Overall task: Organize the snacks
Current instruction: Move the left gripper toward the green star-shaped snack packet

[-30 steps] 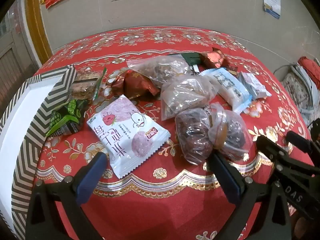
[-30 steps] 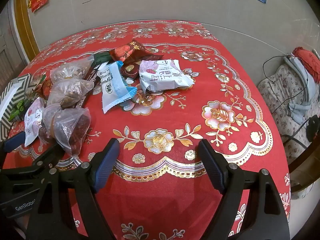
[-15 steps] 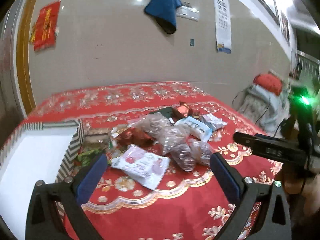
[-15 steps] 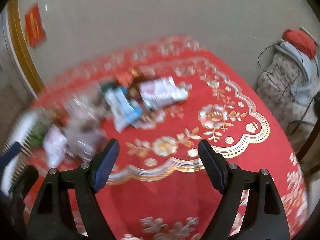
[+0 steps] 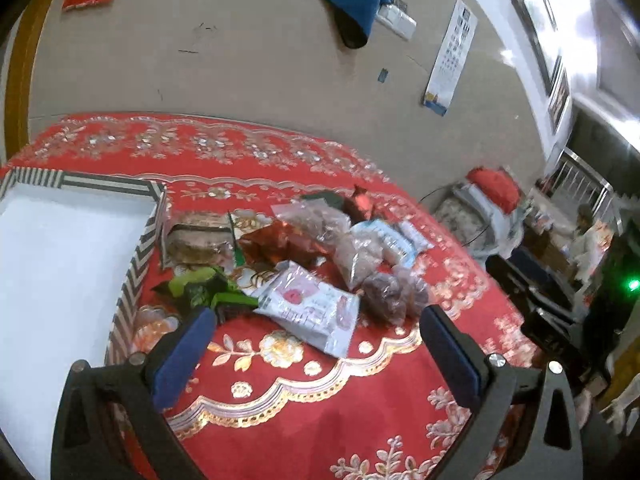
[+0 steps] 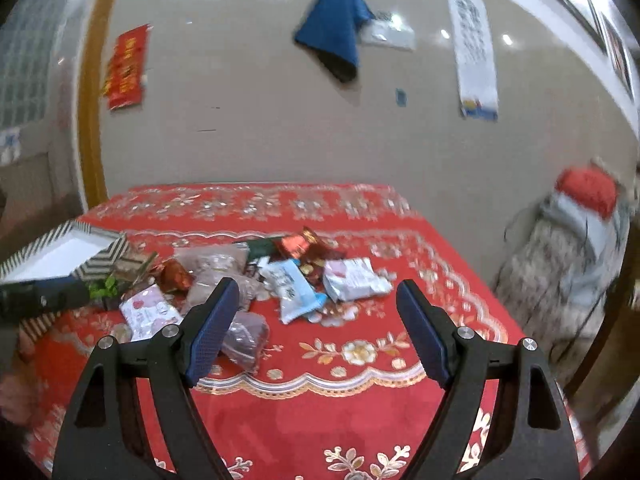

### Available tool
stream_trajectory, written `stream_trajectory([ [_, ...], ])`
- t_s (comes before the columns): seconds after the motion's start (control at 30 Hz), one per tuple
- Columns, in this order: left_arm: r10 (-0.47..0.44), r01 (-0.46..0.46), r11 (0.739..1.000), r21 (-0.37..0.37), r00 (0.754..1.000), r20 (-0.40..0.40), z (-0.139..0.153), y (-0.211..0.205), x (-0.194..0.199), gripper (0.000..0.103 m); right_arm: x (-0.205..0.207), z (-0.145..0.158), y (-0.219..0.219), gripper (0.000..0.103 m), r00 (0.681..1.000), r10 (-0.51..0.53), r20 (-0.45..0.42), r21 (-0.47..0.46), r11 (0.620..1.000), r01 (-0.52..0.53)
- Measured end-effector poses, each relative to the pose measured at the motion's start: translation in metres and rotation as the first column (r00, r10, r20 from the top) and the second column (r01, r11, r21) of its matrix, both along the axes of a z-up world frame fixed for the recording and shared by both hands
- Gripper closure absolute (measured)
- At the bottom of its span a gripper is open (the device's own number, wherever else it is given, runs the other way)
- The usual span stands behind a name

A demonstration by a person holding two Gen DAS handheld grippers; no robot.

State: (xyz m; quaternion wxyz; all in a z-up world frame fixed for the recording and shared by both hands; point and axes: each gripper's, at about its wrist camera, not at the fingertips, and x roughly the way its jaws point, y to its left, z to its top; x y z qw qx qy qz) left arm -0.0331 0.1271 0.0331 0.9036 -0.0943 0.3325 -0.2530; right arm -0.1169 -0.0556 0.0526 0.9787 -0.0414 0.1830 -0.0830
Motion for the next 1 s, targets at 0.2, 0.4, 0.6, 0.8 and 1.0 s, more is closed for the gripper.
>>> stream_trajectory([
  [0.2, -0.009, 0.009, 1.0, 0.018, 1.0, 0.013, 0.002, -0.004, -0.003, 0.0, 0.02, -0.006, -0.01, 0.021, 0.994, 0.017, -0.112, 0.043, 0.999, -0.012],
  [0.4, 0.038, -0.039, 0.999, -0.038, 0.999, -0.032, -0.002, 0.012, 0.006, 0.0, 0.021, -0.009, -0.023, 0.021, 0.991, -0.012, -0.131, 0.104, 0.994, 0.026],
  [0.6, 0.102, -0.104, 0.994, -0.037, 0.994, -0.043, -0.003, 0.02, 0.01, 0.0, 0.021, -0.007, -0.021, 0.021, 0.992, -0.009, -0.125, 0.1, 0.995, 0.021],
  [0.8, 0.194, -0.201, 0.968, 0.152, 0.979, 0.057, 0.006, 0.001, -0.001, 0.0, 0.023, -0.007, -0.018, 0.021, 0.991, 0.007, -0.136, 0.096, 0.995, 0.006],
  [1.0, 0.048, -0.065, 0.993, 0.097, 0.984, 0.169, 0.019, -0.007, -0.018, 0.0, 0.024, -0.007, -0.021, 0.021, 0.99, -0.003, -0.139, 0.112, 0.993, 0.019],
])
